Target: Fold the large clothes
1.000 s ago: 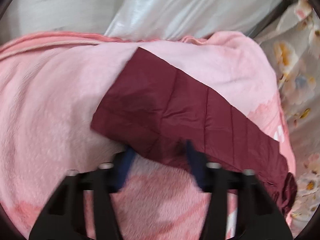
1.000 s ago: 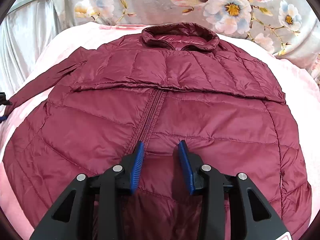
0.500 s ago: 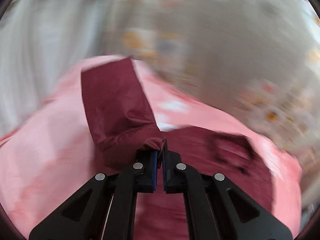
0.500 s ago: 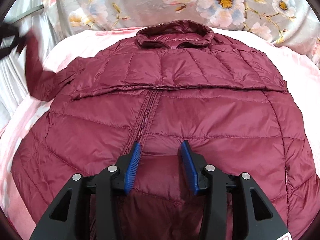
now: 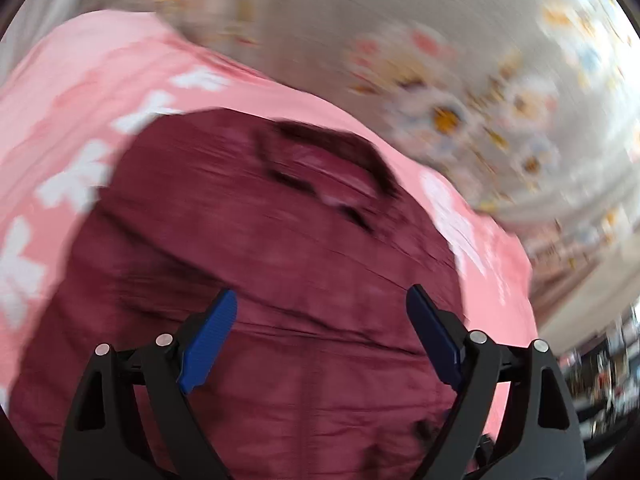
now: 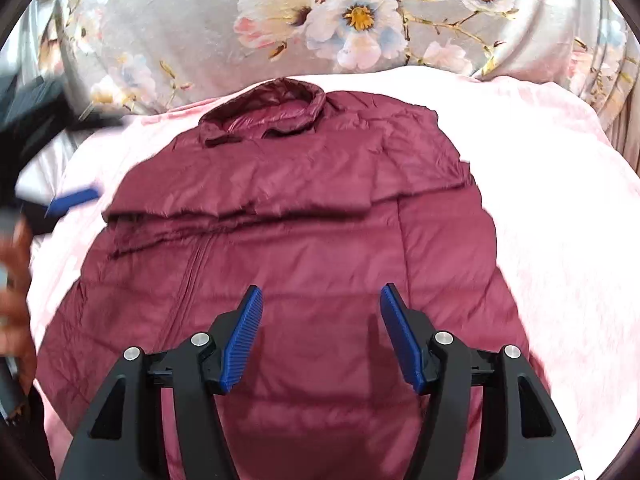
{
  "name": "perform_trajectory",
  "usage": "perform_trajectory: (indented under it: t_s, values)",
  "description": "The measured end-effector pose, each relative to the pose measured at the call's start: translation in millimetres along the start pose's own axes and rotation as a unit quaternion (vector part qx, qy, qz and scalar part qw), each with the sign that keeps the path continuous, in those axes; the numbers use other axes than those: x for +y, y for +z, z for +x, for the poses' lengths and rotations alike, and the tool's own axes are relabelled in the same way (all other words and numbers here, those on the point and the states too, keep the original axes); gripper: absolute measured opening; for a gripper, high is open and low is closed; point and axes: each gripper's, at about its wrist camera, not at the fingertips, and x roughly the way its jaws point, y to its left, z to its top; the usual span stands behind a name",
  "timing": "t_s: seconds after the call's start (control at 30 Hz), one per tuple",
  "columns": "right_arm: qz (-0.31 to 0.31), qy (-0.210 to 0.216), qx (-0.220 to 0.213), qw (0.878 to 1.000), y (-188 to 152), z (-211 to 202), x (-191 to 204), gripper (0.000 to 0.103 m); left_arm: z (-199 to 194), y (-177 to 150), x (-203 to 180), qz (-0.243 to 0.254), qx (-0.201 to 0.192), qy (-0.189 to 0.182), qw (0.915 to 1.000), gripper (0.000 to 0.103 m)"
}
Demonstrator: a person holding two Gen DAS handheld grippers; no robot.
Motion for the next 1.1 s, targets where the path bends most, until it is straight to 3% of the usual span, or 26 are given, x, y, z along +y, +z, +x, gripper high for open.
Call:
perform_trajectory:
  t_s: [0.13,0.3,0.33,0.4,0.43,0.53,0.67,0.77,0.93,1.1]
  values:
    - [0.020,0.005,-0.003,1.000,35,20,-14,0.060,-10,16,56,-0.019,-0.013,0.077,0.9968,0.082]
    - [0.083,0.024,0.023,0.996,66,60,-40,0.057,-1,35,123,-0.091,0.000,0.101,0.9907,0.076]
    - [0.084,0.030,0.031,0.996,68,66,-40,0.050,2,37,132,-0.104,0.004,0.102,0.9893,0.076]
    - [0.069,0.026,0.052,0.996,73,81,-35,0.008,9,42,143,-0.119,0.012,0.101,0.9877,0.072]
    - [0.063,0.021,0.052,0.996,74,81,-34,0.005,15,46,148,-0.124,0.018,0.103,0.9868,0.069]
    - [0.053,0.026,0.004,0.998,91,57,-31,0.003,26,51,147,-0.118,0.021,0.118,0.9858,0.067]
    - [0.012,-0.028,-0.062,0.998,115,28,-30,0.003,41,58,145,-0.101,0.022,0.147,0.9837,0.067]
    - [0.000,-0.074,-0.050,0.996,113,40,-40,0.003,58,55,145,-0.084,0.036,0.176,0.9801,0.061]
    - [0.001,-0.086,0.003,0.996,96,82,-52,0.003,74,42,149,-0.067,0.047,0.217,0.9728,0.056]
    - [0.003,-0.092,0.030,0.995,72,110,-62,0.004,77,29,134,-0.005,0.040,0.265,0.9635,0.053]
